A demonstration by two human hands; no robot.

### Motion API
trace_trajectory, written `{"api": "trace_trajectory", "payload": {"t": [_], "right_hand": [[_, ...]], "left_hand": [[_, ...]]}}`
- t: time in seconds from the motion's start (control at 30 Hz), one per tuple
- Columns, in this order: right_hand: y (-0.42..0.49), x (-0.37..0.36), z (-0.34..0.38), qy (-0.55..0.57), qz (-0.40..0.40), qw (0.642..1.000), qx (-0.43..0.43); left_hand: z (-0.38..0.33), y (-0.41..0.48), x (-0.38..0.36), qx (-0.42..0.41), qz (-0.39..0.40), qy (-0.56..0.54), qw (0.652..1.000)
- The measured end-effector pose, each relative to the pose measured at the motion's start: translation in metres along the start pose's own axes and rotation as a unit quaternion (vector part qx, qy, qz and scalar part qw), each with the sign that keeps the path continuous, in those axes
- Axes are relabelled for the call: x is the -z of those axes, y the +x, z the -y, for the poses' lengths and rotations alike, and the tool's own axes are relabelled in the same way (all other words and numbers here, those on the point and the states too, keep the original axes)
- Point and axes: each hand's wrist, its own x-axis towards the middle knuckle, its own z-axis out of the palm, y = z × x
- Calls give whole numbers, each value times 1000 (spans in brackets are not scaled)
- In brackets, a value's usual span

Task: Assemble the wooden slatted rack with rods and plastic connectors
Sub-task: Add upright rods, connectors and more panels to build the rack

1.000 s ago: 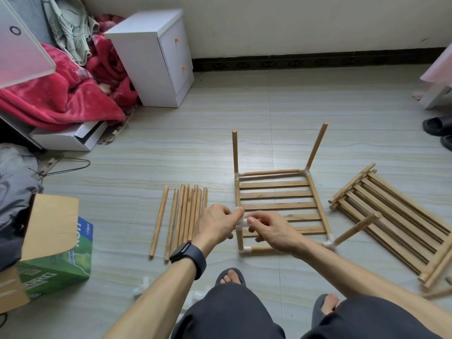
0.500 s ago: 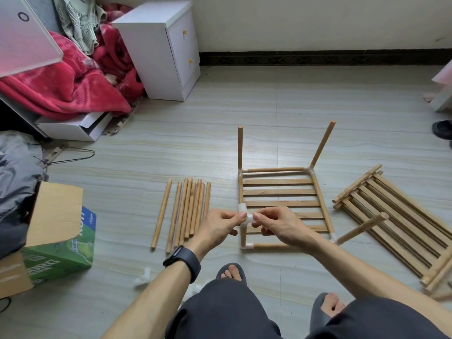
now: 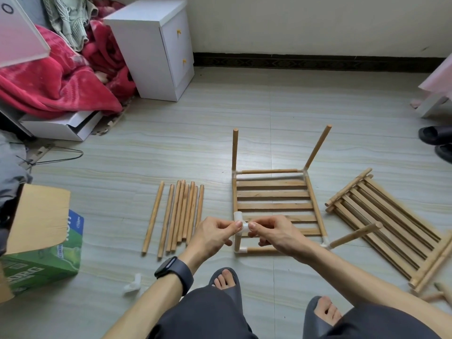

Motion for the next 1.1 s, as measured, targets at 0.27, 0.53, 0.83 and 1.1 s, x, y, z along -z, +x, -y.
{"api": "trace_trajectory", "payload": {"t": [0.27,0.53,0.83,1.1], "right_hand": [[6,2,4,78,-9,997,-29],[11,8,4,25,14,998,49],[66,2,-97,-218,1,970,-104],[57,-4,-170,-521,151,826,-153]], "left_hand": [[17,3,19,61,19,-69,996],[116,13,33,203,-53,20,978],[192,-1,5,290,79,390,870],[201,-1,-8,297,96,413,855]]}}
